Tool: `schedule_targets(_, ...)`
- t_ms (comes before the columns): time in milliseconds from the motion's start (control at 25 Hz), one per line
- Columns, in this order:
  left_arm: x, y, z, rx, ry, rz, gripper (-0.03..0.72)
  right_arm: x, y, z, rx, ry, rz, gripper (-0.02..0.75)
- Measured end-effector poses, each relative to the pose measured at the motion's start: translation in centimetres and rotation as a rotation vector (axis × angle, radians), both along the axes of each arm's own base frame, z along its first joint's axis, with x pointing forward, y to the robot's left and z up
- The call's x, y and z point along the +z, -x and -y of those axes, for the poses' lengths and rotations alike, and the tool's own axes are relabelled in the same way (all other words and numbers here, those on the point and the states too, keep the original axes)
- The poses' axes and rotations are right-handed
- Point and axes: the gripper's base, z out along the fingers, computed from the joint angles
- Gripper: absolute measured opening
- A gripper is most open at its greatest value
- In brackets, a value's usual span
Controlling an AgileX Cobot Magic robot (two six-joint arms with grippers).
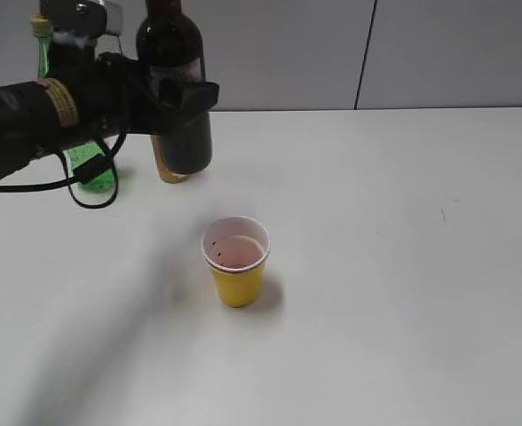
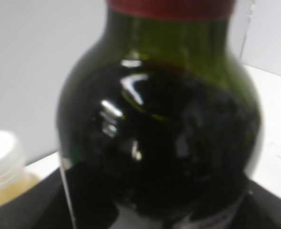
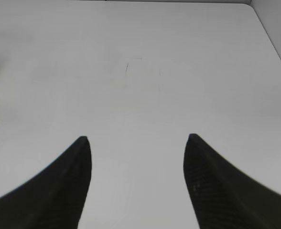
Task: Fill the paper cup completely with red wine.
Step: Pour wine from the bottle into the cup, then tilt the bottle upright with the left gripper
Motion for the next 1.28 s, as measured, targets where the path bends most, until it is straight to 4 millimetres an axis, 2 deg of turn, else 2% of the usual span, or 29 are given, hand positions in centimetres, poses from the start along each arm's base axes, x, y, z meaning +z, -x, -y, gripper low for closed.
schedule_targets(160,0.2,2.2,-1.5,0.055,-0.028,0.005,0.552,0.0,0.0,0.0,0.000,0.000,0.000,0.465)
schedule_targets(400,-1.0,5.5,-4.1,0.189,-0.060,-0.038,0.552,0.0,0.0,0.0,0.000,0.000,0.000,0.465)
schedule_targets(560,-1.2,6.9,-5.6,0.273,-0.079,-0.057,0.552,0.0,0.0,0.0,0.000,0.000,0.000,0.465)
schedule_targets(720,-1.1,7.4,-6.3,0.334,-0.110,-0.060,0.551,0.0,0.0,0.0,0.000,-0.001,0.000,0.465)
schedule_targets(880,-1.2,7.6,-6.4,0.397,-0.115,-0.081,0.551,0.0,0.0,0.0,0.000,-0.001,0.000,0.464)
schedule_targets(1280,-1.4,9.1,-4.6,0.439,-0.269,-0.062,0.551,0.0,0.0,0.0,0.000,-0.001,0.000,0.463)
